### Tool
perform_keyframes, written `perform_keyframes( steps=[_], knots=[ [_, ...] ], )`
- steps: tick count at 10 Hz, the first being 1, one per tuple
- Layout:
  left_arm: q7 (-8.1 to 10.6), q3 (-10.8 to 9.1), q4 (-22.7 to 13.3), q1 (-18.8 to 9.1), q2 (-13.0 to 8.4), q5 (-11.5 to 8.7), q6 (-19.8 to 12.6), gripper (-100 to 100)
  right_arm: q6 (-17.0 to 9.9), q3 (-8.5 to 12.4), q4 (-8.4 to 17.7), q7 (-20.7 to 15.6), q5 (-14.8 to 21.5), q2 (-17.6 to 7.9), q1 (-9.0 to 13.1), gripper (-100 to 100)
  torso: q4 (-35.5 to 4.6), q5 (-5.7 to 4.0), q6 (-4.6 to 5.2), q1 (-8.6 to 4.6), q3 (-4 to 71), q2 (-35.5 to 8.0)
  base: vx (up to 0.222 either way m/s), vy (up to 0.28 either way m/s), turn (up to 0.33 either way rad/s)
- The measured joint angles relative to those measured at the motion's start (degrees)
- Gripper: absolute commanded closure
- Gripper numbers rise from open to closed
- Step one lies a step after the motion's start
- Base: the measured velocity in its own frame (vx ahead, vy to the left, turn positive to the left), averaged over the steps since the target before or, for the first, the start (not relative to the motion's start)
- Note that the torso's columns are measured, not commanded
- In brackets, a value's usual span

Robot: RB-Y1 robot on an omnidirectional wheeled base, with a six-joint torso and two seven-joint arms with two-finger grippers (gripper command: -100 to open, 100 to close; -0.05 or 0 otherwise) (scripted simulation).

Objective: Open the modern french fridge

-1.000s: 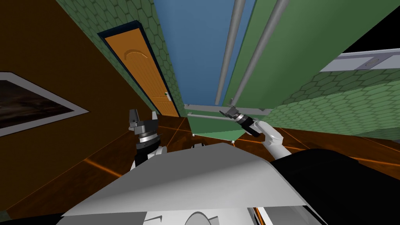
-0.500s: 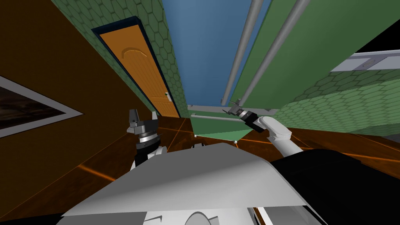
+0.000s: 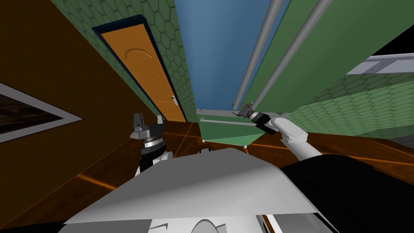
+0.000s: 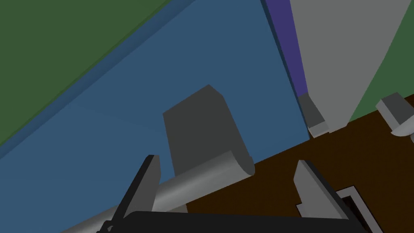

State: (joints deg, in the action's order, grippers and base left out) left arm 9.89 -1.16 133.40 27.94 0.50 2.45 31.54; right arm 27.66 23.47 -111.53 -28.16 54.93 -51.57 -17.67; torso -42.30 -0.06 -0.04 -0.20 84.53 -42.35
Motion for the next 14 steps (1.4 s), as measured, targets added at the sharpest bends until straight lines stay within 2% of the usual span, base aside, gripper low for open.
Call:
perform_keyframes(
  steps=[3, 4, 6, 9, 11, 12, 14],
  knots=[
    [0.0, 0.02, 0.0, 0.0, 0.02, 0.0, 0.0, 0, -1.04, 0.97, 0.58, 0.2, 0.19, -0.14, -0.66, 100, 0.02, 0.25, 0.03, 0.9, -0.02, -0.03, -0.023, 0.229, -0.167],
    [0.0, 0.03, 0.0, 0.0, 0.03, 0.0, 0.0, 0, -1.67, 1.5, 1.72, 0.49, 0.23, -0.62, -0.66, 100, -0.01, 0.37, -0.14, 1.16, -0.02, -0.02, -0.084, 0.341, -0.185],
    [0.0, 0.03, 0.0, -0.01, 0.03, 0.0, 0.0, 0, -2.66, 2.69, 2.38, 0.79, 0.45, -0.76, -1.98, 100, -0.06, 0.32, -0.2, 0.75, 0.01, -0.01, -0.078, 0.341, -0.116],
    [0.0, 0.02, 0.0, -0.01, 0.02, 0.0, 0.0, 0, -4.62, 3.75, 4.11, 1.41, 0.87, -1.51, -2.36, 100, 0.0, -0.04, 0.06, -0.12, 0.0, -0.01, -0.104, 0.288, -0.144],
    [0.0, 0.02, 0.0, 0.0, 0.02, 0.0, 0.0, 0, -6.44, 4.75, 4.36, 2.39, 1.26, -2.38, -3.62, 100, 0.03, 0.03, 0.04, 0.13, 0.07, 0.14, -0.052, 0.198, -0.097],
    [0.0, 0.01, 0.01, 0.0, 0.01, 0.0, 0.0, 0, -6.62, 4.8, 4.38, 2.47, 1.28, -2.37, -3.71, -100, 0.08, -0.03, 0.0, -0.19, 0.18, 0.29, 0.061, -0.085, 0.078],
    [0.0, -0.01, 0.0, 0.01, -0.02, 0.0, 0.0, 0, -5.66, 4.41, 3.46, 2.73, 1.08, -2.73, -3.56, -100, 0.09, -0.1, -0.06, -0.71, 0.51, 0.69, 0.077, -0.153, 0.071]
  ],
)
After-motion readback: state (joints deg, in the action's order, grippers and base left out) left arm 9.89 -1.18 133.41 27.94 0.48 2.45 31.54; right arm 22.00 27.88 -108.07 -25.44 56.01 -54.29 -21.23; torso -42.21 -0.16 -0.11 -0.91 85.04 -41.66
